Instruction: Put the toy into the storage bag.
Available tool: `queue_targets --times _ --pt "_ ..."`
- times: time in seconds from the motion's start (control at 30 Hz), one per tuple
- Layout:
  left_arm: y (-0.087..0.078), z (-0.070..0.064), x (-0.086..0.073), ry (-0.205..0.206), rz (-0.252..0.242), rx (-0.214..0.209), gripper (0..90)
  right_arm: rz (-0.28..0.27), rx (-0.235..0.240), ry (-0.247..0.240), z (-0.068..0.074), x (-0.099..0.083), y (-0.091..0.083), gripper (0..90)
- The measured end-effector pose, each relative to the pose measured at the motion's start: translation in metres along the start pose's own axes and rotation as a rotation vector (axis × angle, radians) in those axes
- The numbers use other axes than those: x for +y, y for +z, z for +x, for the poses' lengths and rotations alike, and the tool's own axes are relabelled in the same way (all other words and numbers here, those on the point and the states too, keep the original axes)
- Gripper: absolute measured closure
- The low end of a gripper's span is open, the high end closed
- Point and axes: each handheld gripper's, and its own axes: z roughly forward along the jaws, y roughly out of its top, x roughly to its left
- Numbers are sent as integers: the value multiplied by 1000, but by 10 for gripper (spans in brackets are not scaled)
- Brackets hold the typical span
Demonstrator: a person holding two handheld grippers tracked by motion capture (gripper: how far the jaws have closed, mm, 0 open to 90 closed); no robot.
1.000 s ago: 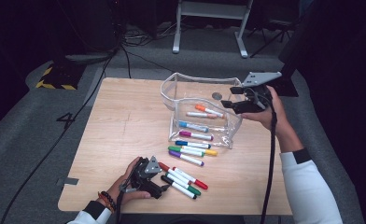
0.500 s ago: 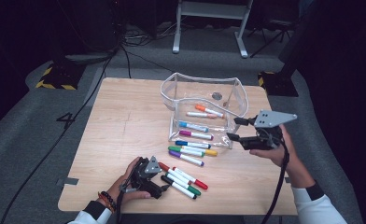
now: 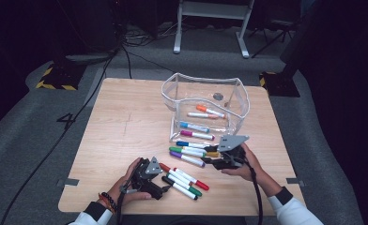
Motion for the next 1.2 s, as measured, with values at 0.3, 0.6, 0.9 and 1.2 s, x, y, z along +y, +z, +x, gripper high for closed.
queue_targets --times 0.3,0.6,0.9,1.2 --pt "0 0 0 0 -1 0 31 66 46 -22 1 7 57 598" --pt "0 -1 -1 1 -1 -1 31 100 57 5 0 12 88 580" --pt "0 -1 -1 1 -1 -1 31 112 70 53 3 13 106 657" --pt "-1 -1 -1 2 1 1 31 114 72 36 8 1 89 747"
